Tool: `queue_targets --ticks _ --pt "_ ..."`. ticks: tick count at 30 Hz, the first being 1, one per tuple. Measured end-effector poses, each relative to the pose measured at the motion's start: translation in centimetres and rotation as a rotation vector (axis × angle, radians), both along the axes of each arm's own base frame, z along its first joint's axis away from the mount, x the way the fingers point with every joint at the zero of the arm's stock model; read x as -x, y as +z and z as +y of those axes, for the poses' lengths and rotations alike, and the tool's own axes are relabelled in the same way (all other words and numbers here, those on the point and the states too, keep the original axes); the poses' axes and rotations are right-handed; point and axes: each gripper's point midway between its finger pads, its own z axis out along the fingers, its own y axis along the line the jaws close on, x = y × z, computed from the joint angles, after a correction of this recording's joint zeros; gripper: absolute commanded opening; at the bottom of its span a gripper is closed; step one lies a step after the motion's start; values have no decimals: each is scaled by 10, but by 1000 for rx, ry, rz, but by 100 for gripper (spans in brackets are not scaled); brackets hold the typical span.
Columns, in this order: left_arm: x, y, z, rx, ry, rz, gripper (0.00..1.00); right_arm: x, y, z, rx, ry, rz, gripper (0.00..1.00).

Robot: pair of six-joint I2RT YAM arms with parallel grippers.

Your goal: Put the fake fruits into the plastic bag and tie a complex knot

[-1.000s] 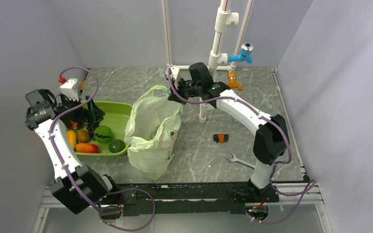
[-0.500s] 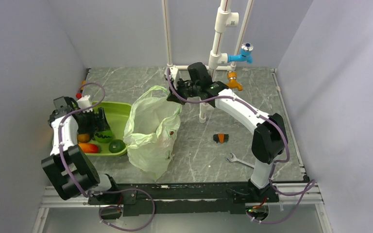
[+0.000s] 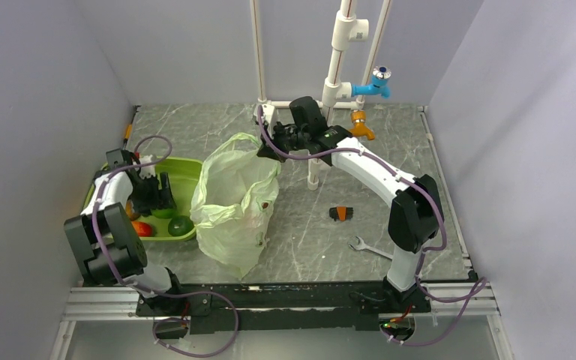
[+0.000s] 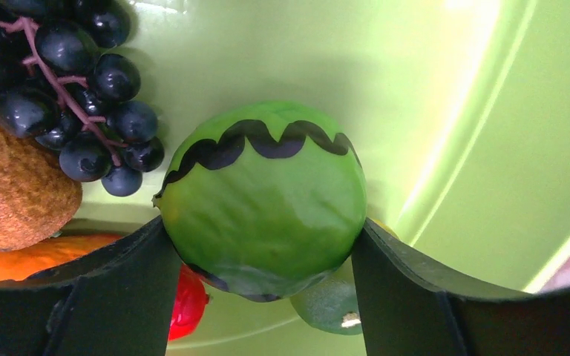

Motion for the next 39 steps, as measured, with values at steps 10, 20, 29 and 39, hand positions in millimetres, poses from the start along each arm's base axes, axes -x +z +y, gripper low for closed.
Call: queue_targets --ticks 10,20,29,39 --pt "-58 161 -66 72 -356 -611 75 4 -1 3 -10 28 14 0" --pt "-12 223 -232 195 -1167 -983 76 4 1 9 -25 51 22 0" --pt "-24 156 -237 131 -1198 -804 99 -5 -4 12 -51 53 95 0" --pt "-30 171 -232 89 -1154 -831 99 -3 -3 11 -61 64 112 0"
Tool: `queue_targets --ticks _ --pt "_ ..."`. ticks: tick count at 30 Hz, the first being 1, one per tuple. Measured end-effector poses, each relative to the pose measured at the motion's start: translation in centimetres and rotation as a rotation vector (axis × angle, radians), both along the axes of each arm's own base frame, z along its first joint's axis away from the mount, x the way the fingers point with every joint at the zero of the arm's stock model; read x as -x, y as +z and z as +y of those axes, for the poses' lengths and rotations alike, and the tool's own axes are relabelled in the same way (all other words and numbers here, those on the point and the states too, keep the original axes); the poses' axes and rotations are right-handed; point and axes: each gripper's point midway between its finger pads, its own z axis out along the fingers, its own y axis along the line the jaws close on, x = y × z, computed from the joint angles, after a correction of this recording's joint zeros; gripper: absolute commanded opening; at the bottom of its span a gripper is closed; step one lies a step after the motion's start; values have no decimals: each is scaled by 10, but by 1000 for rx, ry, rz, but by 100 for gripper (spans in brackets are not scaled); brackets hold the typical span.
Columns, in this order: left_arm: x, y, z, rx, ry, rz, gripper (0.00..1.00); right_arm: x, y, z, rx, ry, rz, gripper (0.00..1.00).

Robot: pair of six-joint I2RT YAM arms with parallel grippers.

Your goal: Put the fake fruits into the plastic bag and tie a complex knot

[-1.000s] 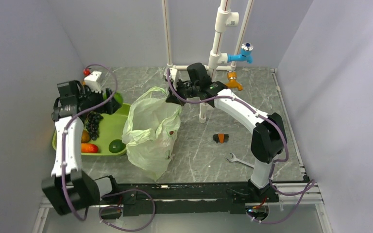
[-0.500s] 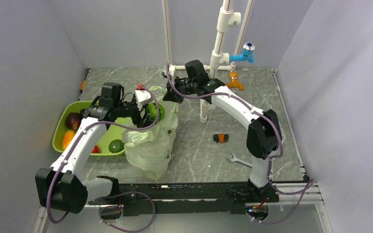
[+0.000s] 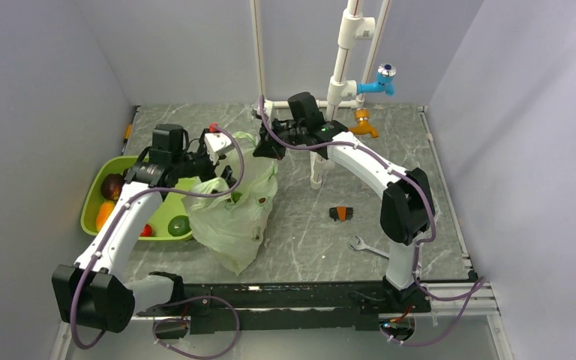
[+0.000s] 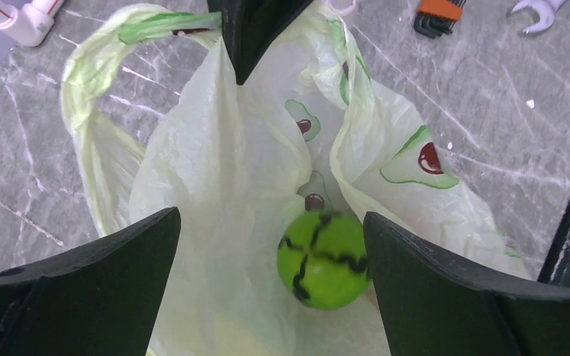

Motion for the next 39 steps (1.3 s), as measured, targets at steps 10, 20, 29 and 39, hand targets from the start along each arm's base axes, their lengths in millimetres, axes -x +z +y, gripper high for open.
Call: queue_targets --ticks 10,20,29,39 --pt "-22 77 71 185 350 -53 99 2 -6 2 16 -4 -2 0" --pt "5 8 195 7 637 171 97 5 -11 5 35 -1 -24 0" --pt "66 -114 194 -171 489 509 99 7 -12 7 39 6 -24 0" --pt "84 -170 178 -289 418 639 96 9 -17 3 65 24 -42 0"
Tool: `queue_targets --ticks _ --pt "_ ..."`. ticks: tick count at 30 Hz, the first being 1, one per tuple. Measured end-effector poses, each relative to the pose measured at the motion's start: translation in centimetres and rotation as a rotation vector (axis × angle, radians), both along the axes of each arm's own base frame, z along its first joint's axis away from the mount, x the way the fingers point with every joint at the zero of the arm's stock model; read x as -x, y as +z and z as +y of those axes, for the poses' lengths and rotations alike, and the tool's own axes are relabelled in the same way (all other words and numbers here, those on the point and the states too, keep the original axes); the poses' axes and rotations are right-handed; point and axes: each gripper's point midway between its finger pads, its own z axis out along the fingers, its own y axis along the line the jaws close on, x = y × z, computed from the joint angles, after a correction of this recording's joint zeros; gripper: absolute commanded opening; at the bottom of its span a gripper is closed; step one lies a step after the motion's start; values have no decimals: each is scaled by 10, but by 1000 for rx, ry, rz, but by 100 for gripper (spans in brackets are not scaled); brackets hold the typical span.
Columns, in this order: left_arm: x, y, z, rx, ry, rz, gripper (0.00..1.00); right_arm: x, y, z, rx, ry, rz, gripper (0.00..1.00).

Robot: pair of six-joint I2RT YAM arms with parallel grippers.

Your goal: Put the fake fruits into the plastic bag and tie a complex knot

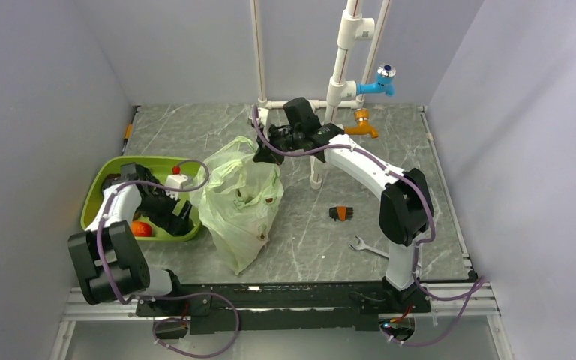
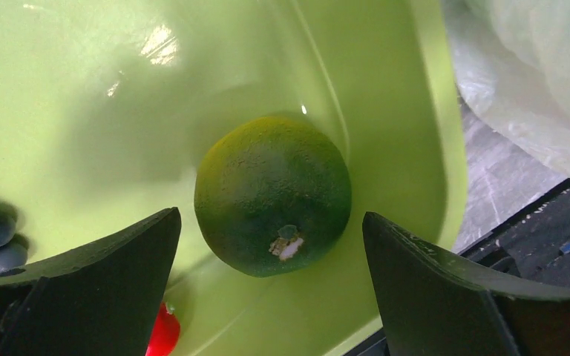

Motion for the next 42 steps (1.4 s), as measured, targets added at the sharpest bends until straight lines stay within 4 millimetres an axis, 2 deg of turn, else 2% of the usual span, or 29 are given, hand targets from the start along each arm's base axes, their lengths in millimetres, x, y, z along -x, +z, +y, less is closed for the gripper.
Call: queue_targets --ticks 4,7,9,12,16,21,23,26,28,30,32,35,38,42 --pt "-2 -9 7 -40 31 29 80 -1 -1 -2 7 5 -8 0" --pt "-5 -11 13 -50 76 35 65 -1 -3 -4 13 9 -10 0" --pt "-11 -5 19 -46 121 21 55 -1 -4 -5 17 11 -11 0" --pt "-30 13 34 -41 190 -42 47 -1 -5 -6 20 13 -11 0" --pt "-66 57 50 -31 242 -176 47 -1 -4 -6 19 15 -10 0" --pt "-116 132 39 60 240 -385 47 2 -2 -5 10 27 -7 0" --pt "-139 173 19 98 189 -487 48 3 -1 -5 6 31 -8 0" --pt "-158 219 -36 192 41 -604 48 3 0 -5 4 32 -8 0" --pt "-154 231 -74 268 -66 -628 48 3 0 -5 3 31 -9 0" --pt "-136 235 -112 348 -183 -619 48 2 0 -5 3 30 -8 0" --pt "-114 230 -140 392 -283 -604 47 2 0 -5 3 29 -7 0" --pt "-71 211 -174 410 -442 -547 48 1 1 -5 -1 25 -8 0" --pt "-27 187 -202 409 -618 -491 49 0 2 -5 -2 25 -11 0" --pt "16 169 -216 400 -772 -436 50 -1 2 -5 -2 25 -16 0"
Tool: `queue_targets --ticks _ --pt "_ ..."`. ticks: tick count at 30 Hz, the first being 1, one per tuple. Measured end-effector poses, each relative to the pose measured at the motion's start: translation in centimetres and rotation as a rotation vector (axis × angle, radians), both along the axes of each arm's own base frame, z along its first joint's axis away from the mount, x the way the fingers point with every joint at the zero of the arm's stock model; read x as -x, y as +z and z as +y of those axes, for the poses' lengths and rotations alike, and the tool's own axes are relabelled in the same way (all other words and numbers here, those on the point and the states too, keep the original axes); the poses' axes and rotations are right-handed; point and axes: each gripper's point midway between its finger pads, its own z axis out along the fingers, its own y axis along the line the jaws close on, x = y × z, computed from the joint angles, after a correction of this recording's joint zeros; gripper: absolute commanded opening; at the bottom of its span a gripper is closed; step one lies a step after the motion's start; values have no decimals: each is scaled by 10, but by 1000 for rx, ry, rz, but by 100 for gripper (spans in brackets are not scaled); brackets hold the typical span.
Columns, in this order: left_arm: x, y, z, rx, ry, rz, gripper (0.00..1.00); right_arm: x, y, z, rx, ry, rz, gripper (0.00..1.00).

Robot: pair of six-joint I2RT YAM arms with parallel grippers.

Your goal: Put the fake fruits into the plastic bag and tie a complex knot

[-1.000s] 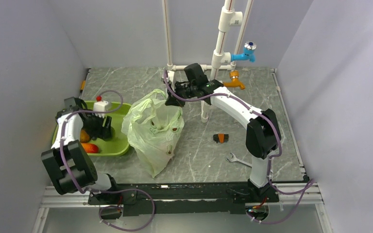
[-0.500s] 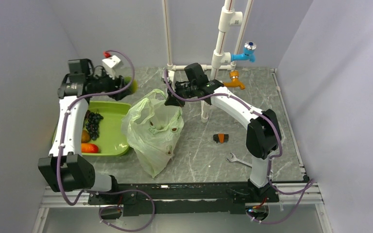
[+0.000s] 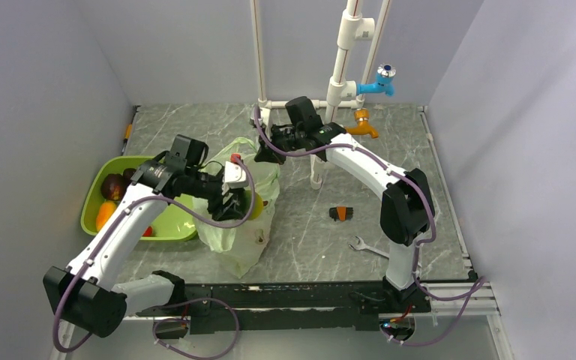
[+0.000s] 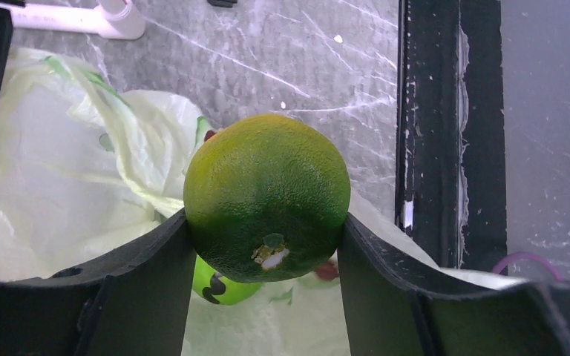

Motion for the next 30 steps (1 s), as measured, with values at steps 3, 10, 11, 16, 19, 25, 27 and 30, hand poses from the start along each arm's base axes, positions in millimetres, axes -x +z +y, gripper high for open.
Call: queue_targets --ticks 3,10,11,16,19,25,27,30 --pt "6 1 -1 -14 -29 -28 54 0 0 -1 1 2 -3 0" --pt "-49 -3 12 -106 151 -202 56 -1 -1 -1 6 10 -16 0" --pt "-57 -1 13 -114 178 -224 56 0 -1 -2 7 11 -17 0" --pt "-90 0 22 -155 289 -310 63 -1 -2 -2 10 16 -24 0" --pt "-101 -17 29 -215 323 -309 79 -1 -2 -2 10 16 -24 0" --pt "-99 -47 43 -312 349 -261 99 -2 -2 -4 10 12 -26 0" --pt "-101 -41 45 -306 377 -250 99 -3 -2 -4 10 12 -28 0" --pt "-109 -12 47 -270 434 -246 99 -3 -2 -4 11 15 -33 0"
